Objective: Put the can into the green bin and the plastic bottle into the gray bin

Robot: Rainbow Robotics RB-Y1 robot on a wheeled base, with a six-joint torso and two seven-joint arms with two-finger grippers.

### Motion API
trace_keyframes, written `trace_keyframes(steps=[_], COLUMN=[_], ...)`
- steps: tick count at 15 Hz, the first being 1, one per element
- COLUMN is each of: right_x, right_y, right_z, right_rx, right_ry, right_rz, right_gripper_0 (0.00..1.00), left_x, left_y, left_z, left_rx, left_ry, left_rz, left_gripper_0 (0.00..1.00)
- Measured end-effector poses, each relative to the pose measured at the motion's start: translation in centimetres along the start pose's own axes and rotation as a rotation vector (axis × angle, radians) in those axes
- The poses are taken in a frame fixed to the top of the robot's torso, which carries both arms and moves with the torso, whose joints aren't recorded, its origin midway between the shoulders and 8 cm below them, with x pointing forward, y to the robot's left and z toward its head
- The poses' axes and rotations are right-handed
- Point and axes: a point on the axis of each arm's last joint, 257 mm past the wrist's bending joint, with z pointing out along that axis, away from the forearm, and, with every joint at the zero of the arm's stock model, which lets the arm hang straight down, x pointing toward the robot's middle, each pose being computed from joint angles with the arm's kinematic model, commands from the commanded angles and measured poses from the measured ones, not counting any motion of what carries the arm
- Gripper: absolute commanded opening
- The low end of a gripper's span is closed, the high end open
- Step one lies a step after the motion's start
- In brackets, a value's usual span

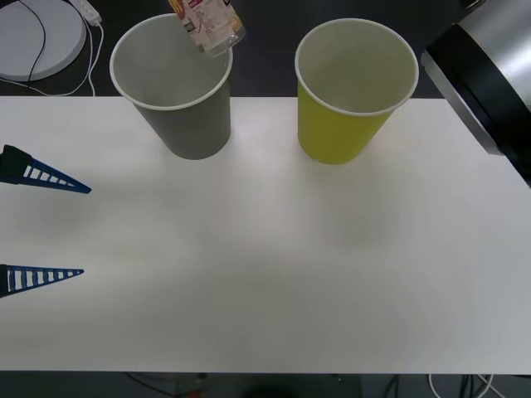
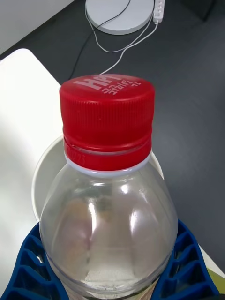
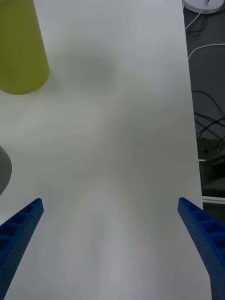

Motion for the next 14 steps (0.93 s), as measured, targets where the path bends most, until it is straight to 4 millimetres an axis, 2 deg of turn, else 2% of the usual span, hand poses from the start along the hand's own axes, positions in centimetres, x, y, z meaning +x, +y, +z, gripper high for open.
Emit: trace_keyframes(steps=[9, 14], right_x=[-1.2, -1.4], right_y=[3.0, 3.5], right_z=[2.9, 3.0], right_rx=[0.021, 0.012], right_ry=[-0.012, -0.015], right_rz=[-0.038, -0.036], right_gripper_0=[0.0, 0.0], left_x=[0.0, 0.0], left_y=[0.0, 0.0], left_z=[0.0, 0.0], left_rx=[0.0, 0.0], left_ry=[0.0, 0.0], left_rz=[0.0, 0.0], left_gripper_0=[1.0, 1.0])
